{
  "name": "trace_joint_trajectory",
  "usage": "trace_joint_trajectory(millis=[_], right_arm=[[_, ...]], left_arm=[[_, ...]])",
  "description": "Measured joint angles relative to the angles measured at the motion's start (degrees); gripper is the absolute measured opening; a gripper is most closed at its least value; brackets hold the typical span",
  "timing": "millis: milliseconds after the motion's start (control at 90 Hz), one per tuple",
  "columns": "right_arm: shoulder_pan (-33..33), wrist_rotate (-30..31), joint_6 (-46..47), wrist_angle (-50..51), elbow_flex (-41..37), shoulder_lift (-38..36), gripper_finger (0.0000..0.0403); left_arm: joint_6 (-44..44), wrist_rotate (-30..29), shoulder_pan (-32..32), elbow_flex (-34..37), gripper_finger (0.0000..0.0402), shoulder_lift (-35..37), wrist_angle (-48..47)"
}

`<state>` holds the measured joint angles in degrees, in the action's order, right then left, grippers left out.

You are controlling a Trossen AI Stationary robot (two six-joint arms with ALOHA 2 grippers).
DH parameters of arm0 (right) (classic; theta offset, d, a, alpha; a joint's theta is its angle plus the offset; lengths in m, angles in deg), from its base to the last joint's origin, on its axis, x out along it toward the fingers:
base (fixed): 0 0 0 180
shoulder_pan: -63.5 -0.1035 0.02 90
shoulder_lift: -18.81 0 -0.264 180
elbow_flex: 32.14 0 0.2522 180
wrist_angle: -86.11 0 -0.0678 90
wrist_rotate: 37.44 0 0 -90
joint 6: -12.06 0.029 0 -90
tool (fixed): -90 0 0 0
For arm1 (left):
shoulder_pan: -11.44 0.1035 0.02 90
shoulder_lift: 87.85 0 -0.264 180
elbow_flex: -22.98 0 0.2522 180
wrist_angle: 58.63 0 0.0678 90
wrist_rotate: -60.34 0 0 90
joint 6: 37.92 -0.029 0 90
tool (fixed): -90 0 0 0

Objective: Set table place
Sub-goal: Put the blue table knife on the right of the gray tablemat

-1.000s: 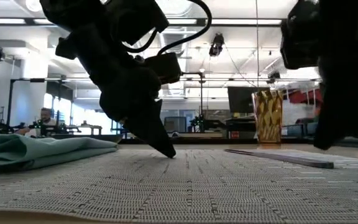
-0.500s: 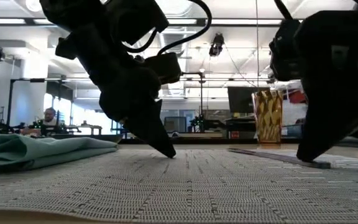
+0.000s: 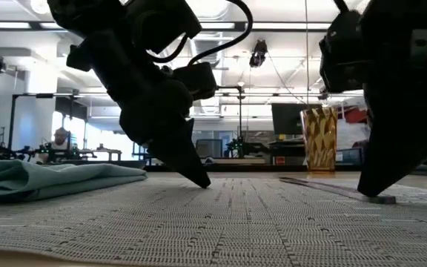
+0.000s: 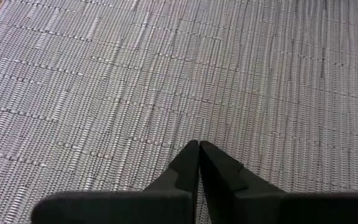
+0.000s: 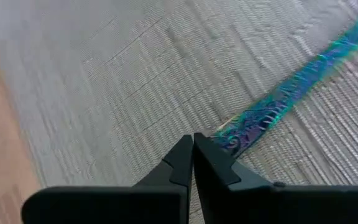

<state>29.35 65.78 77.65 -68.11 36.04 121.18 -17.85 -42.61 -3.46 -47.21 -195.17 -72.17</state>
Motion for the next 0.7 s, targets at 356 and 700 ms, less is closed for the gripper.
trace_joint_trajectory(millis=[356,700], right_arm=[[-0.07,1.36,-1.82,9.31,2.57,-0.41,0.0],[-0.48,1.33,-0.8,4.29,2.57,1.78,0.0]], left_arm=[[0.0,0.0,0.0,0.0,0.0,0.0,0.08],[0.0,-0.02,0.0,0.0,0.0,0.0,0.22]])
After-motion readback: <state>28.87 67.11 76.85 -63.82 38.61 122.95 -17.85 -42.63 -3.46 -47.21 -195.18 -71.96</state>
